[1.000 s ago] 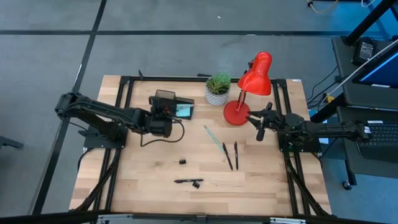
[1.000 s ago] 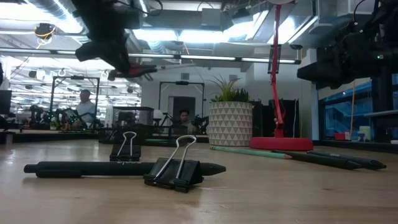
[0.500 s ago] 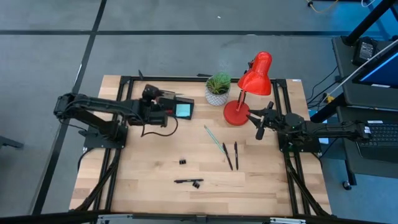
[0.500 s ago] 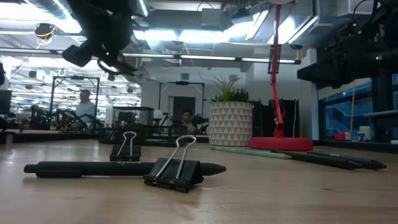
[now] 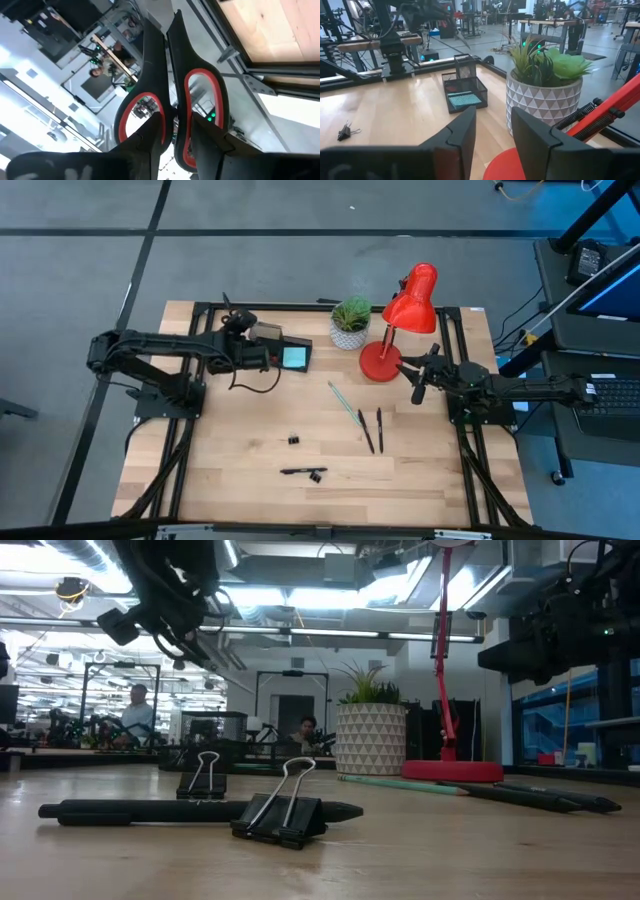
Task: Pick and place office supplies into organizer
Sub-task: Put the black scissor into the black desk organizer
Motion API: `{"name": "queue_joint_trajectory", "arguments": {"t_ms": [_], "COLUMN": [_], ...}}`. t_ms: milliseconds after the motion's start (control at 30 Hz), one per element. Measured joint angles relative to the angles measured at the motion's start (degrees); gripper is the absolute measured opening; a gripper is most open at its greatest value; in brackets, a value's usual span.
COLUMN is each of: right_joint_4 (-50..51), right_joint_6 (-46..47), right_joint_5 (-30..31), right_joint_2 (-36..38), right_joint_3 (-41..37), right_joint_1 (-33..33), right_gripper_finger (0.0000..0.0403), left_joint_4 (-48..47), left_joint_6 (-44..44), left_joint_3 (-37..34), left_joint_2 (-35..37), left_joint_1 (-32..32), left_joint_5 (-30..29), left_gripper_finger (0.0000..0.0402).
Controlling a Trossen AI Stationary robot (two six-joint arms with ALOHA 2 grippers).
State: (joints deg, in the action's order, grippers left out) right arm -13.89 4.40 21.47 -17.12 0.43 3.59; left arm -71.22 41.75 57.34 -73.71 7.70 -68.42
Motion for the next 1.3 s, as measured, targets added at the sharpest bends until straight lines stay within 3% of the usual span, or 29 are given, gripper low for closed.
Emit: {"name": "queue_joint_trajectory", "arguments": {"t_ms": [300, 567, 733, 1033, 1300], "right_joint_4": [0.0, -0.1, -0.1, -0.1, 0.0], "right_joint_6": [0.1, 0.0, -0.1, -0.2, -0.4], "right_joint_5": [0.0, 0.0, 0.0, 0.0, 0.0], "right_joint_2": [0.0, 0.0, 0.0, 0.0, 0.0], "right_joint_3": [0.0, 0.0, 0.0, 0.0, 0.0], "right_joint_1": [0.0, 0.0, 0.0, 0.0, 0.0], "right_gripper_finger": [0.0127, 0.0127, 0.0127, 0.0127, 0.0127], "left_joint_4": [-2.1, 2.6, 6.1, 20.8, 24.7], "left_joint_6": [1.1, 1.6, 8.3, 24.5, 27.5], "left_joint_3": [-2.5, -6.2, -7.8, -11.1, -11.1], "left_joint_2": [0.0, -0.2, -0.2, -0.2, -0.6], "left_joint_1": [3.6, 4.1, 4.1, 4.5, 5.2], "left_joint_5": [0.4, 0.8, 0.1, -0.7, 2.6], "left_gripper_finger": [0.0085, 0.0085, 0.0086, 0.0086, 0.0086]}}
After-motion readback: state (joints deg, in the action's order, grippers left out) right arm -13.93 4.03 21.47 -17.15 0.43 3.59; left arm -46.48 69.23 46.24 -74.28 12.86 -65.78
